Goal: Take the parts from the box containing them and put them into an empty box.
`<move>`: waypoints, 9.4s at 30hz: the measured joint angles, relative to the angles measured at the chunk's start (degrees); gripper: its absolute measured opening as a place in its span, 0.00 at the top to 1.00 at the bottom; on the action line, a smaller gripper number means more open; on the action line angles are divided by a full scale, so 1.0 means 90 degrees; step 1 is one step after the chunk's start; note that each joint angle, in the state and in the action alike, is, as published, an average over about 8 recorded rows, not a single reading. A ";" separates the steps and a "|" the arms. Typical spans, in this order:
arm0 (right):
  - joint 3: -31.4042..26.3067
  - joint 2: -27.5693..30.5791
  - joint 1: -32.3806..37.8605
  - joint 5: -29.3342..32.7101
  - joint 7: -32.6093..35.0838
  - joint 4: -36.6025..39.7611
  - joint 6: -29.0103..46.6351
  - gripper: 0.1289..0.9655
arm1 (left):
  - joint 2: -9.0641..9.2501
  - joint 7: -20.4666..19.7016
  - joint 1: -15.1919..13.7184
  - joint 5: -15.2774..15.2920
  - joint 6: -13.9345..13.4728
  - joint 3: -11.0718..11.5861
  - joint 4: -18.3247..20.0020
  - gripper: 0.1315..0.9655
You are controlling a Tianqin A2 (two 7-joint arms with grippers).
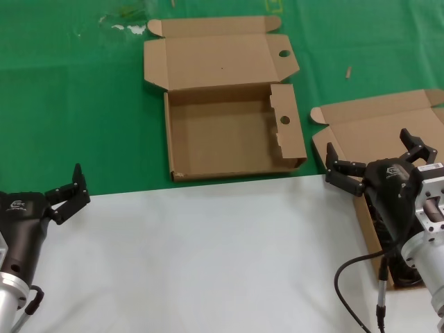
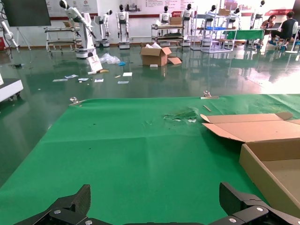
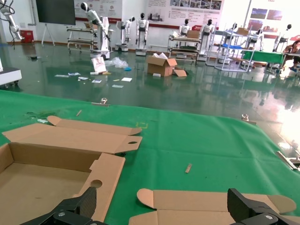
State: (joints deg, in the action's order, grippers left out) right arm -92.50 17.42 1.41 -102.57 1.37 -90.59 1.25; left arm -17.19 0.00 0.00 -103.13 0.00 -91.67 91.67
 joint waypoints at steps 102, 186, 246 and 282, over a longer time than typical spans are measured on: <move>-0.0367 0.4572 0.0067 0.1313 0.2495 0.1322 0.3128 0.78 | 0.0000 -0.0001 0.0000 0.0001 0.0000 0.0000 0.0000 0.00; -0.3167 0.0623 0.4325 0.3648 0.3480 0.2559 0.3374 0.47 | 0.0000 -0.0002 0.0000 0.0003 0.0000 0.0000 0.0000 0.00; -0.2546 0.0500 0.3472 0.2943 0.2789 0.2049 0.2706 0.00 | 0.0000 -0.0002 0.0000 0.0002 0.0000 0.0000 0.0000 0.00; -0.0983 0.0188 0.1319 0.1162 0.1046 0.0764 0.1020 0.00 | 0.0000 0.0001 0.0000 0.0001 0.0000 0.0000 0.0000 0.00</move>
State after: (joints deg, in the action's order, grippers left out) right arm -101.34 19.11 13.28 -92.12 10.79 -83.72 10.43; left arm -17.19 0.01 0.00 -103.12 0.00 -91.68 91.67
